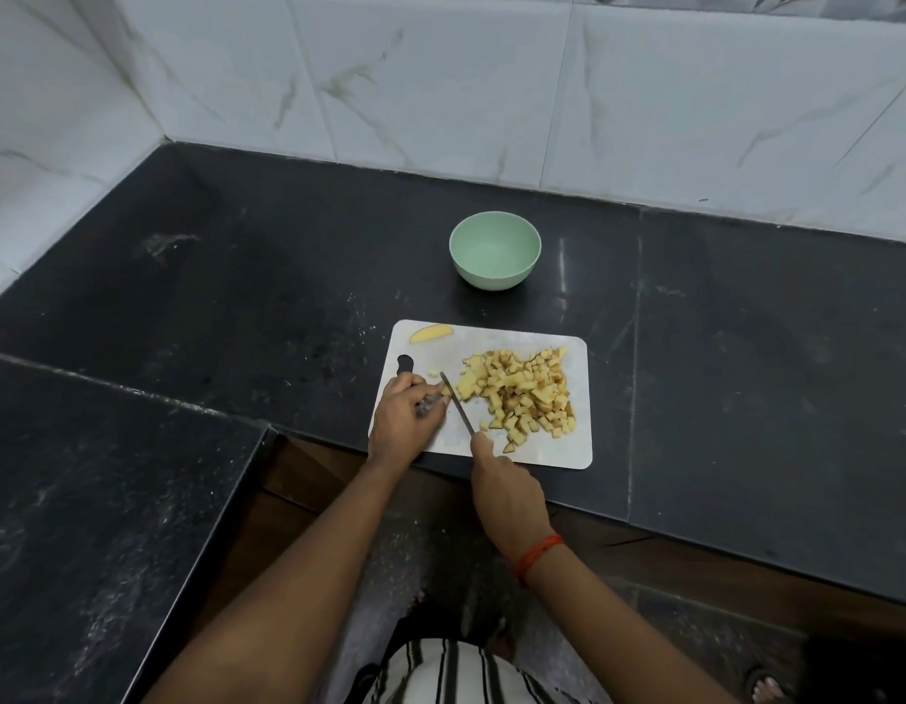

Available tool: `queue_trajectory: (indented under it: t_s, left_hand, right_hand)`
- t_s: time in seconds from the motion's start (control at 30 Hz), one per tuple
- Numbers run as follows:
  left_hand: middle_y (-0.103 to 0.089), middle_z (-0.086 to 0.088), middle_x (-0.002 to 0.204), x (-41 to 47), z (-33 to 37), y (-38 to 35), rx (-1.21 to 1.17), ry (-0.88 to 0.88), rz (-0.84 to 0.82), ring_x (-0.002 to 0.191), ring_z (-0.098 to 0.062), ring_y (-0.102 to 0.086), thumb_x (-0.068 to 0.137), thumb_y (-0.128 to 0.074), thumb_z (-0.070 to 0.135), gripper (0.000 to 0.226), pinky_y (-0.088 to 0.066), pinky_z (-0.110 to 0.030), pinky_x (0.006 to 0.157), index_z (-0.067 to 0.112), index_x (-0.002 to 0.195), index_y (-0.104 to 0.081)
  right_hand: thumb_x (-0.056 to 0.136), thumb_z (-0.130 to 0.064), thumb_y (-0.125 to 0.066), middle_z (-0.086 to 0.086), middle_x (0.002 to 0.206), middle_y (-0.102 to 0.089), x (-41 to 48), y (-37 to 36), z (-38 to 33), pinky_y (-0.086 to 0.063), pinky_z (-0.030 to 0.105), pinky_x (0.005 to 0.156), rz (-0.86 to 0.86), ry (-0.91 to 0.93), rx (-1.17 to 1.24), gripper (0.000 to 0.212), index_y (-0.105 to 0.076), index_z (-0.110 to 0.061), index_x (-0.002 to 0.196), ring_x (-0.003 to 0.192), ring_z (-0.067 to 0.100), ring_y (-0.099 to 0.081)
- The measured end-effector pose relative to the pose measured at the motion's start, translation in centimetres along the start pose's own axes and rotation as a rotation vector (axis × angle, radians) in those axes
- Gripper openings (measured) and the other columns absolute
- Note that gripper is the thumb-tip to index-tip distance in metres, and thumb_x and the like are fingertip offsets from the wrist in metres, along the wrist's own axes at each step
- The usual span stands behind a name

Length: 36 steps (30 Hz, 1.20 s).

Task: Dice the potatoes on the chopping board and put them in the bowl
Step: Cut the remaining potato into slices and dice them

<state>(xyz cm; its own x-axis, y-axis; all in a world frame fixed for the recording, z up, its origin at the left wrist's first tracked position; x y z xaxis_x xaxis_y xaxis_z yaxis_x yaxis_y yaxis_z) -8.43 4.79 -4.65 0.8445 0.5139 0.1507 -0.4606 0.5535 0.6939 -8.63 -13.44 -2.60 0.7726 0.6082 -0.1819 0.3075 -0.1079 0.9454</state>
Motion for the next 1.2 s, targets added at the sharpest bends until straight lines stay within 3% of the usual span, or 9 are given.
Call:
queue_trajectory:
  t_s: [0.17, 0.23, 0.37, 0.5, 0.67, 0.8, 1.03, 1.1, 1.2]
  left_hand:
    - [-0.059, 0.009, 0.101, 0.0, 0.3, 0.2, -0.010, 0.004, -0.008, 0.100, -0.011, -0.055, 0.088, -0.076, 0.029, 0.025, -0.047, -0.024, 0.085, 0.019, 0.111, -0.076]
    - [-0.058, 0.010, 0.100, -0.1, 0.3, 0.3, -0.008, 0.011, -0.010, 0.097, -0.010, -0.055, 0.088, -0.076, 0.028, 0.023, -0.045, -0.023, 0.082, 0.020, 0.110, -0.075]
    - [-0.054, 0.006, 0.093, 0.9, 0.6, -0.3, 0.037, 0.033, -0.048, 0.094, -0.015, -0.051, 0.088, -0.076, 0.028, 0.019, -0.045, -0.030, 0.083, 0.016, 0.103, -0.073]
    - [-0.052, 0.007, 0.091, 1.4, 2.0, -1.5, 0.065, 0.023, -0.119, 0.093, -0.015, -0.050, 0.086, -0.078, 0.034, 0.022, -0.045, -0.031, 0.082, 0.017, 0.097, -0.071]
    - [-0.055, 0.004, 0.110, 0.4, 2.5, -1.2, -0.012, 0.037, -0.060, 0.105, -0.013, -0.051, 0.082, -0.081, 0.043, 0.040, -0.045, -0.027, 0.088, 0.017, 0.111, -0.070]
    - [-0.054, -0.002, 0.129, 1.2, 2.0, 1.0, -0.038, 0.134, 0.098, 0.104, -0.013, -0.056, 0.097, -0.065, 0.016, 0.032, -0.050, -0.029, 0.096, 0.011, 0.129, -0.065]
    - [-0.062, -0.005, 0.122, 3.4, 2.4, -0.9, 0.004, 0.177, -0.049, 0.091, -0.007, -0.059, 0.093, -0.064, -0.004, 0.033, -0.041, 0.000, 0.080, 0.004, 0.124, -0.069]
    - [-0.062, -0.005, 0.120, 3.3, 3.4, -2.1, -0.014, 0.153, -0.071, 0.091, -0.010, -0.061, 0.093, -0.060, -0.009, 0.035, -0.041, 0.003, 0.077, 0.003, 0.125, -0.069]
    - [-0.062, -0.005, 0.120, 3.2, 4.6, -3.7, -0.050, 0.139, -0.086, 0.099, -0.015, -0.065, 0.094, -0.060, -0.007, 0.034, -0.043, -0.004, 0.085, 0.004, 0.125, -0.069]
  right_hand:
    - [0.107, -0.026, -0.030, 0.004, 0.096, -0.069, -1.9, 0.4, 2.0, -0.043, 0.037, 0.060, 0.055, -0.006, -0.001, 0.024, -0.025, -0.023, 0.131, 0.081, 0.032, -0.068]
    - [0.108, -0.033, -0.031, 0.001, 0.087, -0.069, -2.1, 1.2, 2.8, -0.049, 0.040, 0.061, 0.168, 0.023, 0.117, 0.019, -0.033, -0.023, 0.124, 0.074, 0.033, -0.068]
    - [0.105, -0.037, -0.044, -0.009, 0.063, -0.053, -1.1, 3.9, 5.7, -0.043, 0.035, 0.042, 0.404, 0.085, 0.438, 0.015, -0.044, -0.024, 0.097, 0.049, 0.022, -0.057]
    - [0.102, -0.040, -0.050, -0.005, 0.076, -0.065, 0.3, 4.1, 9.1, -0.045, 0.032, 0.044, 0.542, 0.023, 0.604, 0.018, -0.051, -0.023, 0.102, 0.057, 0.019, -0.062]
    - [0.102, -0.031, -0.054, -0.003, 0.068, -0.060, 0.5, 3.7, 10.4, -0.043, 0.032, 0.048, 0.568, -0.101, 0.816, 0.018, -0.042, -0.024, 0.091, 0.063, 0.010, -0.060]
    - [0.103, -0.029, -0.053, -0.002, 0.067, -0.058, 0.9, 3.5, 10.7, -0.040, 0.030, 0.047, 0.558, -0.095, 0.832, 0.018, -0.042, -0.024, 0.090, 0.059, 0.009, -0.057]
    - [0.103, -0.029, -0.052, -0.001, 0.067, -0.060, 1.1, 3.3, 10.7, -0.038, 0.025, 0.045, 0.538, -0.099, 0.833, 0.018, -0.040, -0.027, 0.090, 0.057, 0.009, -0.057]
    - [0.103, -0.029, -0.052, -0.003, 0.068, -0.061, 1.1, 3.3, 10.7, -0.040, 0.026, 0.046, 0.536, -0.101, 0.831, 0.017, -0.040, -0.029, 0.091, 0.059, 0.008, -0.059]
    - [0.103, -0.030, -0.052, -0.006, 0.070, -0.062, 1.1, 3.2, 10.8, -0.043, 0.032, 0.048, 0.540, -0.105, 0.813, 0.018, -0.039, -0.036, 0.091, 0.062, 0.008, -0.061]
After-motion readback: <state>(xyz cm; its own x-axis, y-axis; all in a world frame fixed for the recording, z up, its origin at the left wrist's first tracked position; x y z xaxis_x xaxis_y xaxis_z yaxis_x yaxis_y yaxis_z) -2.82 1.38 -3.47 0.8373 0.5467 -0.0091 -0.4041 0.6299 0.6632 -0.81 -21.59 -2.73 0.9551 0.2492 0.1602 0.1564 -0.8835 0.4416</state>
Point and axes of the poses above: each hand's wrist, its own x-axis towards the middle knuckle, its own y-axis out of the back of the hand, z = x × y, the point moved 5 cm from there along x, towards the middle knuckle
